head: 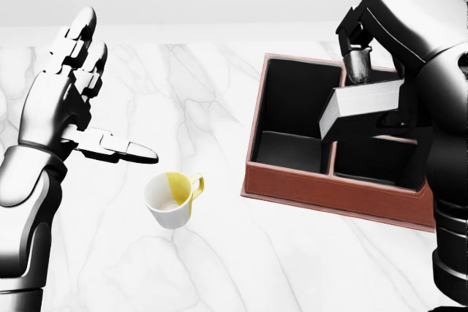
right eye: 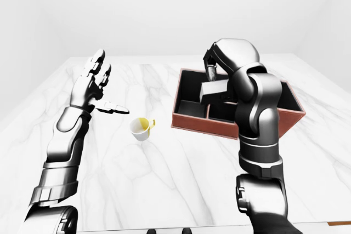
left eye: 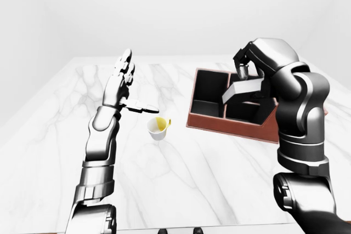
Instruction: Pick up the book and place it in the caddy.
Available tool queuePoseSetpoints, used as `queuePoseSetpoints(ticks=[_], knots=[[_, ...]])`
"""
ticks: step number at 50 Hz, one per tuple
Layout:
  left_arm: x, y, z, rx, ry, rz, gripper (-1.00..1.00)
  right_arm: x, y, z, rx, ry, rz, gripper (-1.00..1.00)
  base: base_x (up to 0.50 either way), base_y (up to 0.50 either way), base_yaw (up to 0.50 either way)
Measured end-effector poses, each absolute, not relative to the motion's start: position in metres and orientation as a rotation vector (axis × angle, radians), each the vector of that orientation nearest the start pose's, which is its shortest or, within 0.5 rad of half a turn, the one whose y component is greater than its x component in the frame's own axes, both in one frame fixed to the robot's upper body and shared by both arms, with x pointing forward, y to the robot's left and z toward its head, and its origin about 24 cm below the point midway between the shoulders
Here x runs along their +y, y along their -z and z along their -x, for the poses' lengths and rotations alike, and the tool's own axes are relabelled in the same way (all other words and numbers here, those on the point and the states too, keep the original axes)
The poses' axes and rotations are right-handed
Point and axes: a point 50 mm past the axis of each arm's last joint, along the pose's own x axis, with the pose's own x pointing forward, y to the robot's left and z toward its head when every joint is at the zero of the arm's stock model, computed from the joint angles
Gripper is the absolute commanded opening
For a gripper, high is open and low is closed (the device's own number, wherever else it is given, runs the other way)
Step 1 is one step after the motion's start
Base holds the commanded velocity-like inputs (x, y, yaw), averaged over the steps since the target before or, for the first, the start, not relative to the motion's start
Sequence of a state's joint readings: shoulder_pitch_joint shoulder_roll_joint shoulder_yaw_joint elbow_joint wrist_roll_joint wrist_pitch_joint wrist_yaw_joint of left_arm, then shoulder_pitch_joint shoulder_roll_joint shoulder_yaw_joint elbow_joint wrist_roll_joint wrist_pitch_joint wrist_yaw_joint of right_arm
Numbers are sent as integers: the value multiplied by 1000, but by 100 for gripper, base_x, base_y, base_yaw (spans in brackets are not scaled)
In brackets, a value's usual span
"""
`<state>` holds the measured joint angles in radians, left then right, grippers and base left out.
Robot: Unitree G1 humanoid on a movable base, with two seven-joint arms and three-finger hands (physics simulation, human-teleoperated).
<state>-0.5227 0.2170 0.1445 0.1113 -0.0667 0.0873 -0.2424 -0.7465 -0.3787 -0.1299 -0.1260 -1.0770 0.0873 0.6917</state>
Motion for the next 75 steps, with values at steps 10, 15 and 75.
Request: queuePoseSetpoints(ticks=[10,15,75], knots=[[178,-167,-336,-316,187,-141,100,-189,-266,-341,-178,6,1418,-100,0,0,0],[179,-167,-336,-313,185,-141,100,-191,-261,-349,-156,1,1405,-100,0,0,0],[178,-162,-337,-292,180,-145,100,-232,-231,-374,-2,104,1399,-100,0,0,0]])
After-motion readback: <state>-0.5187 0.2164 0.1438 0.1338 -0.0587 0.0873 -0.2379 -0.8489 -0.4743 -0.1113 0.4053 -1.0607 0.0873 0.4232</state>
